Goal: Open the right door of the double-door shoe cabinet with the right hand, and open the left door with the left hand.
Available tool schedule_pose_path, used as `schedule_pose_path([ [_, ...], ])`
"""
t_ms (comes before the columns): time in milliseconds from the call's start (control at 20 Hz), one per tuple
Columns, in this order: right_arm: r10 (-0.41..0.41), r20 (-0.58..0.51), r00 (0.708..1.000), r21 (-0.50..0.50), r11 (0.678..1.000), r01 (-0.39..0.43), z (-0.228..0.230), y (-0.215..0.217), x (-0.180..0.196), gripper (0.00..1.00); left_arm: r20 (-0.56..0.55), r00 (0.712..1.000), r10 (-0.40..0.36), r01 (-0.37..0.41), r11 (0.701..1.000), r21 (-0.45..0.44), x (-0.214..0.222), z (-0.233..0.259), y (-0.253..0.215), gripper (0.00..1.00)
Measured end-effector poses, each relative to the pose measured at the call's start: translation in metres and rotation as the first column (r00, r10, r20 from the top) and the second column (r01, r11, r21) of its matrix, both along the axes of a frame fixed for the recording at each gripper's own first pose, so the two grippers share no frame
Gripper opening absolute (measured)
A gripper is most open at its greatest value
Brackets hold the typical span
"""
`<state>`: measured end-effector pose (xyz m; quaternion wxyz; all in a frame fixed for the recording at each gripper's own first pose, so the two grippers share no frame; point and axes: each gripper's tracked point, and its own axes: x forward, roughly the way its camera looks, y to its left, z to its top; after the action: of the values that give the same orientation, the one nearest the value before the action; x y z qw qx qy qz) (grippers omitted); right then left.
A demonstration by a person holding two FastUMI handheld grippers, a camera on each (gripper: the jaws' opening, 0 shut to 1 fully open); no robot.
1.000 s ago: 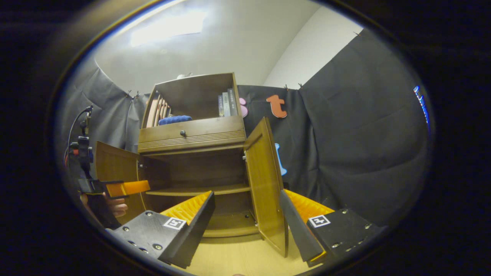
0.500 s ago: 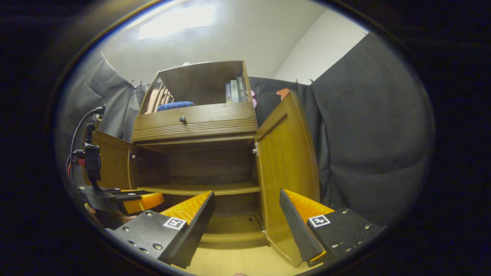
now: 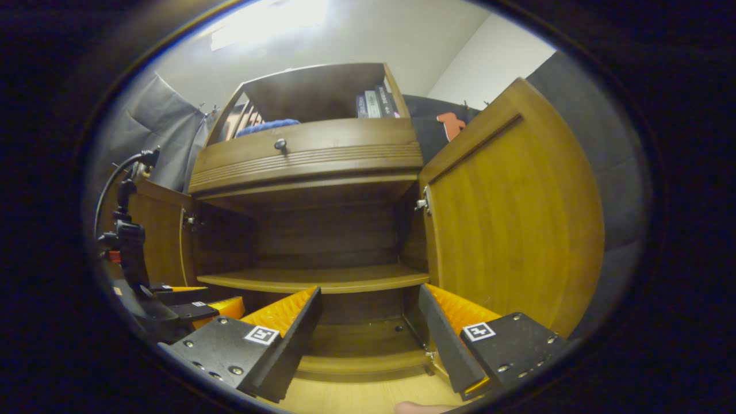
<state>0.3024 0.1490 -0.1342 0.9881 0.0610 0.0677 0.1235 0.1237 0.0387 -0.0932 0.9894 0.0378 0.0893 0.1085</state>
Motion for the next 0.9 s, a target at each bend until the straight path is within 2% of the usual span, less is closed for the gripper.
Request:
schedule_pose_path([
  [150, 0.019, -0.025, 1.0, -0.024, 1.0, -0.019, -0.011, 0.013, 0.004, 1.0, 0.028, 0.999, 0.033, -0.033, 0.999, 0.007, -0.008, 0.011, 0.007, 0.92],
  [200, 0.022, -0.03, 0.999, -0.023, 0.999, -0.023, -0.011, 0.016, 0.007, 1.0, 0.031, 0.998, 0.048, -0.048, 0.999, 0.007, -0.011, 0.013, 0.009, 0.98],
  [250, 0.016, -0.034, 0.999, -0.019, 1.0, -0.016, -0.012, 0.016, 0.008, 1.0, 0.029, 0.998, 0.064, -0.064, 0.998, 0.01, -0.015, 0.013, 0.013, 0.92],
  [300, 0.013, -0.036, 0.999, -0.017, 1.0, -0.013, -0.012, 0.016, 0.008, 1.0, 0.02, 0.997, 0.074, -0.074, 0.997, 0.005, -0.017, 0.013, 0.015, 0.92],
  [400, 0.011, -0.029, 1.0, -0.023, 1.0, -0.011, -0.009, 0.012, 0.004, 0.97, 0.021, 0.998, 0.052, -0.052, 0.998, -0.019, -0.017, 0.012, 0.007, 0.92],
  [500, 0.01, -0.022, 1.0, -0.03, 0.999, -0.011, -0.008, 0.004, -0.003, 1.0, 0.014, 0.999, 0.031, -0.031, 0.999, -0.021, -0.018, 0.011, 0.001, 0.92],
  [750, 0.02, -0.021, 1.0, 0.04, 0.999, -0.019, 0.001, -0.009, -0.026, 1.0, -0.025, 0.998, 0.066, -0.066, 0.998, 0.0, -0.027, 0.007, 0.006, 0.96],
  [900, 0.013, 0.007, 1.0, 0.035, 0.999, -0.013, 0.012, -0.023, -0.042, 0.97, 0.006, 0.999, 0.038, -0.038, 0.999, -0.012, -0.033, 0.016, -0.005, 0.94],
])
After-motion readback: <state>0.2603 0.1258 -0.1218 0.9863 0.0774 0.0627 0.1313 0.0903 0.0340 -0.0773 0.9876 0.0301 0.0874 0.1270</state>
